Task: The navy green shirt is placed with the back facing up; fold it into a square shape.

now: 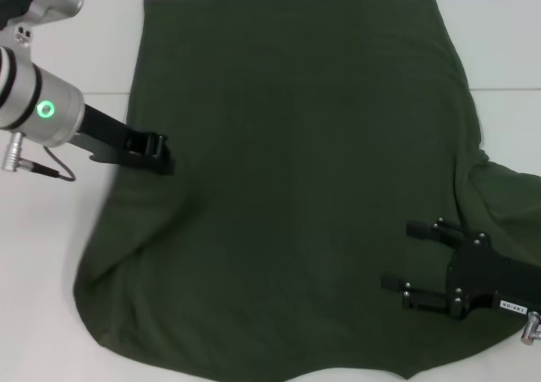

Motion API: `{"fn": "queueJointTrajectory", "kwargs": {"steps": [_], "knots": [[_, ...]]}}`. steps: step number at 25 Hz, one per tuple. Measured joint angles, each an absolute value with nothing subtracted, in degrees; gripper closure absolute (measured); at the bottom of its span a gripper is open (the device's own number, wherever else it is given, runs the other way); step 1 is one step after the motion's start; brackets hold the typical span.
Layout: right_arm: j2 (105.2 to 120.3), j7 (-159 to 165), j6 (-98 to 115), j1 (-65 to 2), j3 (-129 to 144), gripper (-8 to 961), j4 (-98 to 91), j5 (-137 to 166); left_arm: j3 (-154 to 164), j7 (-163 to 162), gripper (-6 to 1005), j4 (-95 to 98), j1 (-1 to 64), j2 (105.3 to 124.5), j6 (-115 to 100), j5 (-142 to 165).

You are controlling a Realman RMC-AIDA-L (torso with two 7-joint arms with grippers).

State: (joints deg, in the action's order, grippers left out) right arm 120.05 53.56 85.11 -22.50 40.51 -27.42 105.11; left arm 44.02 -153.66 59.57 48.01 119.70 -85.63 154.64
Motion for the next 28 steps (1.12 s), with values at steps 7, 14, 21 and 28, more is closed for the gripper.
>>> {"fn": "queueJointTrajectory", "kwargs": {"steps": [7,14,21,28], "knots": [[120.05,53.5,85.1,-22.5,40.5,32,-27.4,105.1,42.9,-154.8,954,55.6,47.3,120.43,-85.0,144.8],[120.05,53.4,85.1,-22.0,40.2,32,-27.3,105.1,41.4,-149.5,953,51.8,43.1,115.69,-88.3,136.8],[120.05,53.4,84.9,-21.9,40.3,32,-27.1,105.1,26.5,-131.7,867,49.0,35.9,112.91,-92.4,132.1],[120.05,53.4,84.8,-22.2,40.5,31,-26.6,105.1,24.1,-124.9,562,43.8,33.2,113.61,-86.2,133.3]]}}
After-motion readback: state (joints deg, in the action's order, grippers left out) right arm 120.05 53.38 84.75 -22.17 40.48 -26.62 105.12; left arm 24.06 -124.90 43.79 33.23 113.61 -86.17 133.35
